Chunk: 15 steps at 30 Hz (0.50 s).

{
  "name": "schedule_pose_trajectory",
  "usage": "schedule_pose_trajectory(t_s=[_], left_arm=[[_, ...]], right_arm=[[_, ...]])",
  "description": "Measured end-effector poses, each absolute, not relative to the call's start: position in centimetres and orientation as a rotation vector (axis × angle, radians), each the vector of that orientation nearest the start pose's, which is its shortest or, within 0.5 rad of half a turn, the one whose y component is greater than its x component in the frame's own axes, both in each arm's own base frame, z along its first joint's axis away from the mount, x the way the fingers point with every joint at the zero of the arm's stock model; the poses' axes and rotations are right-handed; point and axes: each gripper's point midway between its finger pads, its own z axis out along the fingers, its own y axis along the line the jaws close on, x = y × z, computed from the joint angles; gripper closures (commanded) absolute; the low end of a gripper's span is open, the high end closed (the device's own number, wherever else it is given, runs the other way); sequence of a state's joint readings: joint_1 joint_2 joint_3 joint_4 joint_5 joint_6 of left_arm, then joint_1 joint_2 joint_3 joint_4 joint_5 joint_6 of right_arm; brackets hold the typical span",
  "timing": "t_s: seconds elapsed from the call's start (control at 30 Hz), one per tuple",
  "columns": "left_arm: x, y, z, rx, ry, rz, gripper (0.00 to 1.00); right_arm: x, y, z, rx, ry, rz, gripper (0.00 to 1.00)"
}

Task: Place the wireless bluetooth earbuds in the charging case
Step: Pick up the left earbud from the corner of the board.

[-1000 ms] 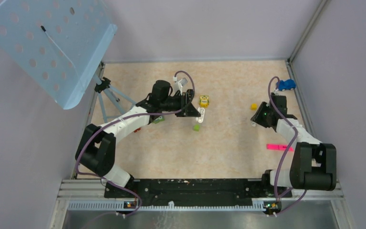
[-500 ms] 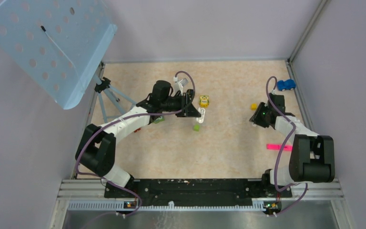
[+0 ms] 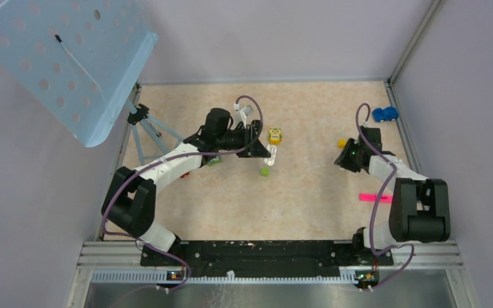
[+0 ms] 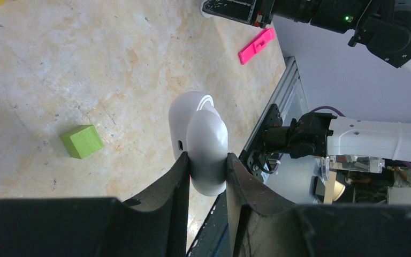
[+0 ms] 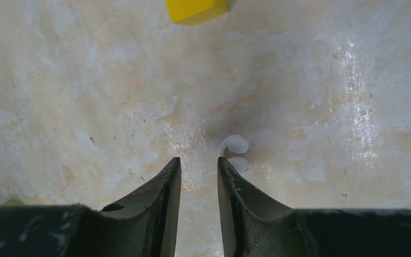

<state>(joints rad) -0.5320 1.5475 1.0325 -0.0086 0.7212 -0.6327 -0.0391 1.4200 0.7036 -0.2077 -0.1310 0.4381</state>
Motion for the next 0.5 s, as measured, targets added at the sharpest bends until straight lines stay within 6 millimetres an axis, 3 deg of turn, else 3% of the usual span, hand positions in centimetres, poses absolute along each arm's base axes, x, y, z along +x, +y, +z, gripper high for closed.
schedule_pose_trajectory(t_s=[0.5], left_arm=[[28.0, -32.1, 18.5, 0.375, 2.259, -1.415, 1.0]], right_arm=[[32.4, 1.3, 3.6, 0.539, 2.471, 0.207, 0.71]])
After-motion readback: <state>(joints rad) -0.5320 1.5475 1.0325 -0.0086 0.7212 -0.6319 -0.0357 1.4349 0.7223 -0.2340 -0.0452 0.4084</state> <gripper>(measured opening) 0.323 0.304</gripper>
